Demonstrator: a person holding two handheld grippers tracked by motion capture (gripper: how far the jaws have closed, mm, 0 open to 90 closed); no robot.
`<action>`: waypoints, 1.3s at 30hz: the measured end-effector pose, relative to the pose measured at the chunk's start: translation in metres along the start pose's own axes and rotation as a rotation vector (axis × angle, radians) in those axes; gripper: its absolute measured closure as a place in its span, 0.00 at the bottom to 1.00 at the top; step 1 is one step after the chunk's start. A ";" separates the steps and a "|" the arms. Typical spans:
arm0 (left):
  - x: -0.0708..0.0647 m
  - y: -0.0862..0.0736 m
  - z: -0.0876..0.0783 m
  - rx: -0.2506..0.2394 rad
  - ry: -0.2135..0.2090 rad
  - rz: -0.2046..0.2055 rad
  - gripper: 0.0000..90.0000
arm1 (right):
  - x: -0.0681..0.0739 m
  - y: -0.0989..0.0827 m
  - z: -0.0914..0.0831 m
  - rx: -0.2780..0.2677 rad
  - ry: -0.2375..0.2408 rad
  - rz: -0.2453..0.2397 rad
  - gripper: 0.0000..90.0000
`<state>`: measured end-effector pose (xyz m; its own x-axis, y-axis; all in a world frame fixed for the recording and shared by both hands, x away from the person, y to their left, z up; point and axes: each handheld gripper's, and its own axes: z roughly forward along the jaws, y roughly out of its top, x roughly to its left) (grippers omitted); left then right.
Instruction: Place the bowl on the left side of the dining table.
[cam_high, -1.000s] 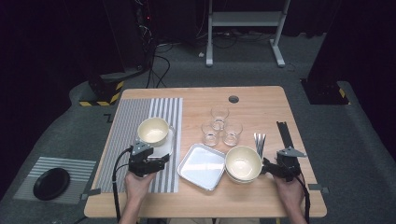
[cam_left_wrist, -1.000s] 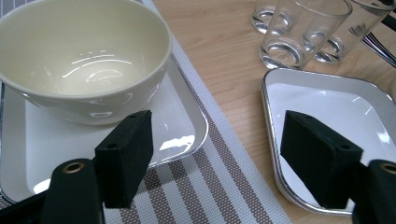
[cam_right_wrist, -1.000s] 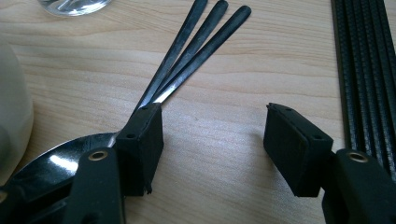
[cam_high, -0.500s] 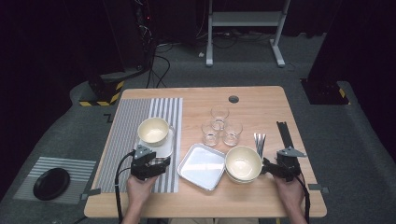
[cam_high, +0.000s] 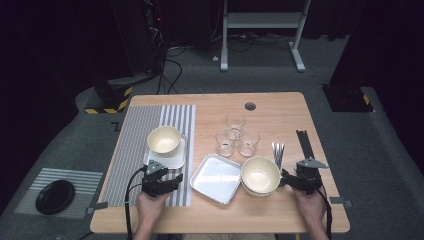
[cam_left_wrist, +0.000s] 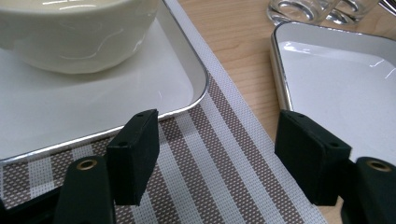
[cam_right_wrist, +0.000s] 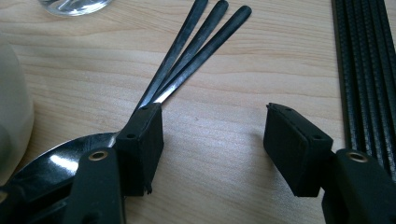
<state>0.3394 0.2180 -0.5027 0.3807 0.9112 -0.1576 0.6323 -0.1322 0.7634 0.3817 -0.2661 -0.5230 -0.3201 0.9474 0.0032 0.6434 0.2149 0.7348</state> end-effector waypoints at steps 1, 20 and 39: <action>0.000 -0.001 0.001 0.002 0.003 0.001 0.35 | 0.000 0.000 0.000 -0.002 -0.001 -0.005 0.42; -0.003 -0.009 0.021 0.030 0.054 0.012 0.36 | 0.000 0.000 0.000 -0.002 -0.002 -0.005 0.42; -0.003 -0.015 0.025 -0.009 0.068 0.053 0.37 | 0.000 0.000 0.000 -0.002 0.000 -0.006 0.42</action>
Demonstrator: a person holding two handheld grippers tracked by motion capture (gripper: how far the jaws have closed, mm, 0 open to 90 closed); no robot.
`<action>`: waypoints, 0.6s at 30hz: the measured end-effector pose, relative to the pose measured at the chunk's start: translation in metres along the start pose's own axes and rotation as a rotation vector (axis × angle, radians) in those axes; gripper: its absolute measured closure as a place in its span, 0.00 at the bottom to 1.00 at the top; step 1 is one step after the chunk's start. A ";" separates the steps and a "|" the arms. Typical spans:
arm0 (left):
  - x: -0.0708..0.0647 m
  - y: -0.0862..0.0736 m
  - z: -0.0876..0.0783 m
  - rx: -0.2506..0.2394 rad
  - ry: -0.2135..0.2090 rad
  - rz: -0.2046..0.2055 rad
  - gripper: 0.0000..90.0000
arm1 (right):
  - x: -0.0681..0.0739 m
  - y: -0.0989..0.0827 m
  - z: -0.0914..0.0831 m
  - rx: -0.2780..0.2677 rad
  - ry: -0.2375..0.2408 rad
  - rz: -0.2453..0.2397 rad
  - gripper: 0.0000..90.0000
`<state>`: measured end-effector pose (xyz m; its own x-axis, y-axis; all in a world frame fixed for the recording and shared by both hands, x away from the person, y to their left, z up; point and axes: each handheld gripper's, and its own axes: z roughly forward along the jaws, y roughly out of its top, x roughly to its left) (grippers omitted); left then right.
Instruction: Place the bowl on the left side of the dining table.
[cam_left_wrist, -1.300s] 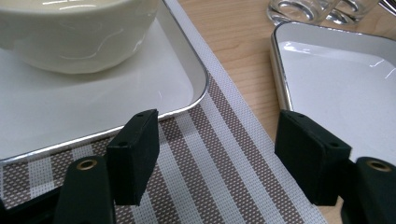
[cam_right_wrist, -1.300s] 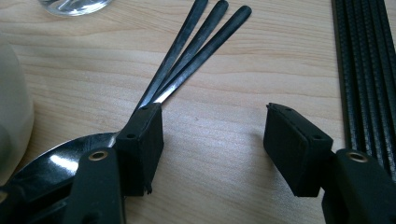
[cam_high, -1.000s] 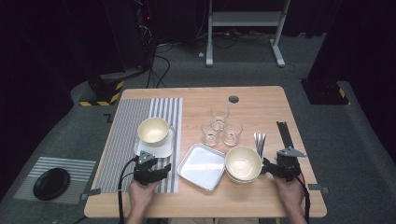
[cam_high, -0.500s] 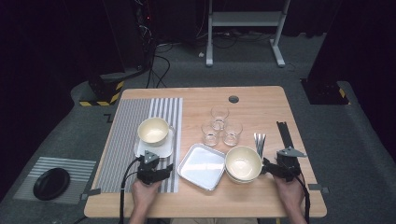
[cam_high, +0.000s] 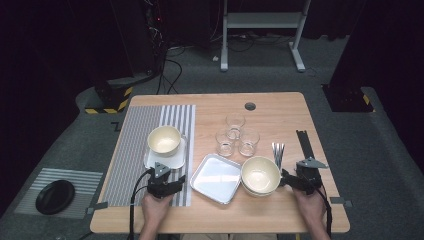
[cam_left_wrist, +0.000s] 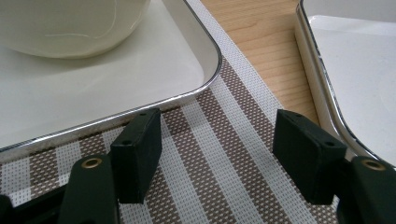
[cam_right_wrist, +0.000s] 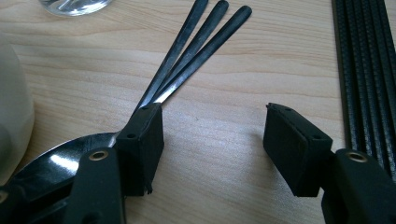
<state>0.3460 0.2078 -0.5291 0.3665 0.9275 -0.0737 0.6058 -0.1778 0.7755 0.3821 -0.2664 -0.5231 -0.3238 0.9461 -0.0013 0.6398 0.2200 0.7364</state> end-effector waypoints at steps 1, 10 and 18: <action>-0.002 0.000 0.000 0.002 -0.004 -0.020 0.37 | 0.000 0.000 0.000 0.005 0.003 0.008 0.42; -0.008 0.001 0.002 0.026 0.033 0.058 0.33 | -0.001 0.000 0.000 0.005 0.010 0.002 0.39; -0.008 0.001 0.002 0.025 0.033 0.060 0.33 | -0.005 0.003 0.000 0.028 0.001 0.021 0.38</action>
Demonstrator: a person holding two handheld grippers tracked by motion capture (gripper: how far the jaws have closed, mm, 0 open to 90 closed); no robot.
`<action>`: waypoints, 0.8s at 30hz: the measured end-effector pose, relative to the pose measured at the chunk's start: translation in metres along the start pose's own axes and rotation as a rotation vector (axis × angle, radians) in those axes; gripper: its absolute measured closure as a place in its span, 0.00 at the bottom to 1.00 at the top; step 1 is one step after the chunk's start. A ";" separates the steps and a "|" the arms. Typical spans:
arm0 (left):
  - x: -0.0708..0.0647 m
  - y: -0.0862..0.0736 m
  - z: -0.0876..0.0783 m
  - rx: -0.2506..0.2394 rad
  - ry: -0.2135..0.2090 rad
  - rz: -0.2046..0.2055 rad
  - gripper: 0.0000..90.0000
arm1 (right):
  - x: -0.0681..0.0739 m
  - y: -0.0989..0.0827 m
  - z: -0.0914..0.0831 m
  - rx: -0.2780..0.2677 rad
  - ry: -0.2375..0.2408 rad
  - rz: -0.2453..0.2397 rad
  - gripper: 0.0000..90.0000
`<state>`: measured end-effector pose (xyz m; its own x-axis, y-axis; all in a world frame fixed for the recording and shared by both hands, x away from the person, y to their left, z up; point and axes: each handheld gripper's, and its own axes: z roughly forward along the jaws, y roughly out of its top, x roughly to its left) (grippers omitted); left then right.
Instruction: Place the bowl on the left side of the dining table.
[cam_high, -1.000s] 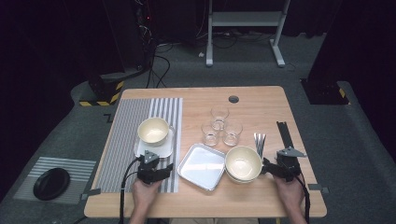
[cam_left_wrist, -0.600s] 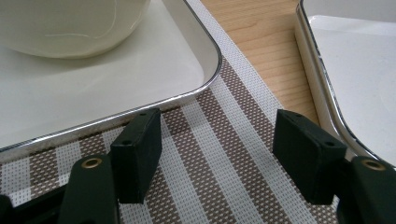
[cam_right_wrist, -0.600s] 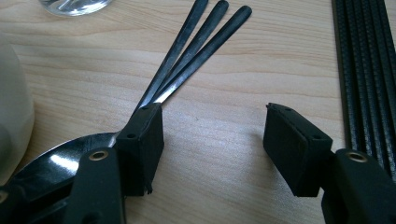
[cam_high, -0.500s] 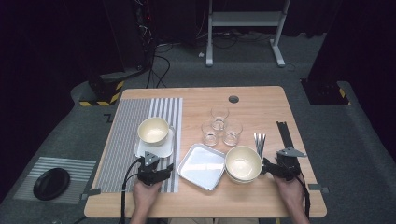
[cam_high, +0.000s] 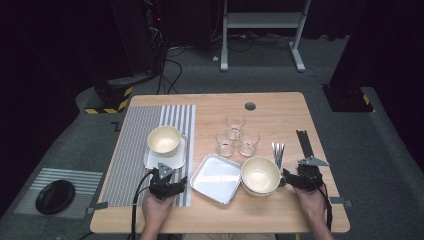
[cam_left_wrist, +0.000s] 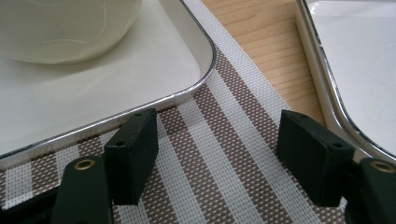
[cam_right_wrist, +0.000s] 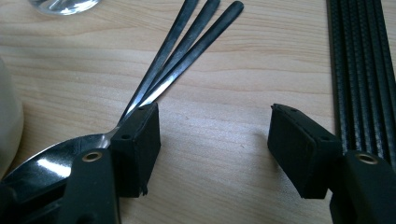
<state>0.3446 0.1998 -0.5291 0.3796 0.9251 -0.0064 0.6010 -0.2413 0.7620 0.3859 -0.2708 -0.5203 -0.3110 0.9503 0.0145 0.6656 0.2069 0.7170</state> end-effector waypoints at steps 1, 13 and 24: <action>0.000 0.000 0.000 0.000 0.000 0.000 0.33 | 0.000 0.000 0.000 -0.003 0.001 0.007 0.38; -0.002 0.000 0.001 -0.008 0.005 -0.033 0.33 | 0.002 0.002 0.001 -0.002 0.029 0.022 0.41; -0.003 0.000 0.001 -0.008 0.006 -0.036 0.33 | 0.008 0.014 0.008 -0.009 0.048 0.007 0.47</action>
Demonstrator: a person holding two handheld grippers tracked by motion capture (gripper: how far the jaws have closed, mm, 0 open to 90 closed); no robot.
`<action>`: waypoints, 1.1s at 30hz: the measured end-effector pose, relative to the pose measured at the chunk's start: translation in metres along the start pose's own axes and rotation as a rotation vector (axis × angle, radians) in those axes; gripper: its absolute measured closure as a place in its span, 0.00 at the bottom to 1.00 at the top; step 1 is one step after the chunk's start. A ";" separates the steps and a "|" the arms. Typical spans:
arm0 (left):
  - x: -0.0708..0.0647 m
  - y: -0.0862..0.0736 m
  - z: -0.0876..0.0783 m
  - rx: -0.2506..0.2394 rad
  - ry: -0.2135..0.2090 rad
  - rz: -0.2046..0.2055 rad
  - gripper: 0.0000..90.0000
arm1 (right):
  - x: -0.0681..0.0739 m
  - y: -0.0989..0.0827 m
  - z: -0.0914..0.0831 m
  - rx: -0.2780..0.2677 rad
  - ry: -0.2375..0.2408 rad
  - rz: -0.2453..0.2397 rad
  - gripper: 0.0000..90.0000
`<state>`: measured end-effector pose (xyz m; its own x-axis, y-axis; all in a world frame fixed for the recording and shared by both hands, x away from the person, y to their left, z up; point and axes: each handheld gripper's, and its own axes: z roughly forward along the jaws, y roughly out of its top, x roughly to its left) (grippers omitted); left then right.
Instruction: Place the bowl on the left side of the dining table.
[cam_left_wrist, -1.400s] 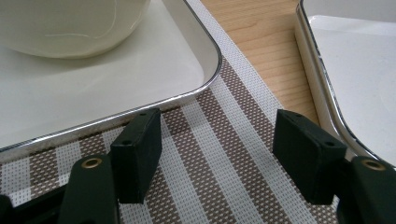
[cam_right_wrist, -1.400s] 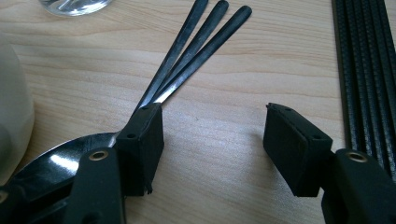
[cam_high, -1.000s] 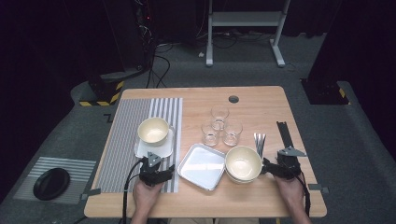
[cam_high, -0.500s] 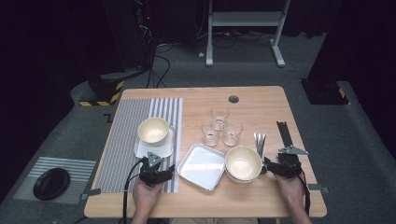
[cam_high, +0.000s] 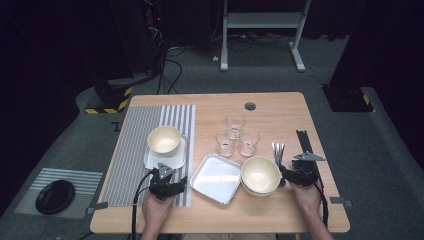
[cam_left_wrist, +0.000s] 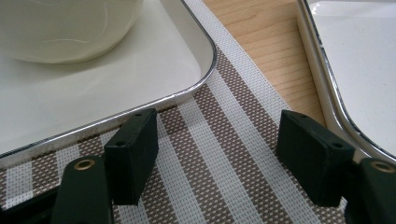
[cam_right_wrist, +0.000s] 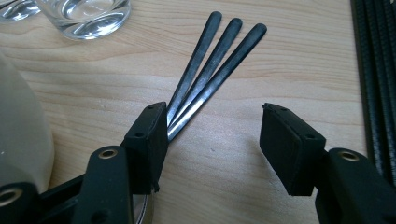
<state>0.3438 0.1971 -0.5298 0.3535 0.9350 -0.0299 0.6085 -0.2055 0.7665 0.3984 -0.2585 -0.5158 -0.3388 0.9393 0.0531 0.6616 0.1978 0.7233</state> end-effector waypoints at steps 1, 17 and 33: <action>0.000 0.000 0.000 0.000 0.000 0.000 0.33 | 0.000 0.000 0.001 0.003 0.002 0.003 0.47; 0.000 0.000 0.000 0.000 0.003 0.003 0.33 | 0.004 0.001 0.002 -0.005 0.016 0.001 0.51; 0.001 0.000 0.000 0.002 0.002 0.014 0.33 | 0.005 0.007 0.004 0.032 0.005 0.000 0.55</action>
<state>0.3442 0.1979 -0.5295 0.3609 0.9324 -0.0180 0.6050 -0.2193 0.7655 0.4039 -0.2515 -0.5131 -0.3420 0.9380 0.0568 0.6829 0.2065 0.7007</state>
